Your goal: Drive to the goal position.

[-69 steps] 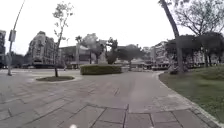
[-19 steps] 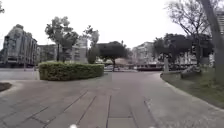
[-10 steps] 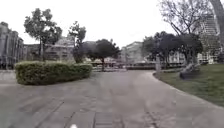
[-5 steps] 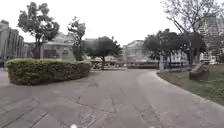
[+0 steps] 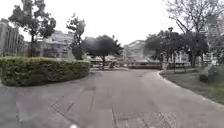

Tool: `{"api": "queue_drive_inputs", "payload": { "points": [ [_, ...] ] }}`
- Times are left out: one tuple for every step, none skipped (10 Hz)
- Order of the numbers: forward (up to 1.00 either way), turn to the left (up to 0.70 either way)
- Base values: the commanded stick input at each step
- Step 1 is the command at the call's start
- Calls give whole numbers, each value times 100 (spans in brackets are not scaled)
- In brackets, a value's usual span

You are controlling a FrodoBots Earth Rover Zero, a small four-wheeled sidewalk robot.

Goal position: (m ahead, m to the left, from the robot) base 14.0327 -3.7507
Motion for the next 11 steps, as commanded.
{"api": "queue_drive_inputs", "payload": {
  "points": [
    [100, 0],
    [100, 0],
    [100, 0],
    [100, 0],
    [100, 0],
    [100, 0],
    [100, 0],
    [100, 0],
    [100, 0],
    [100, 0],
    [100, 0]
  ]
}}
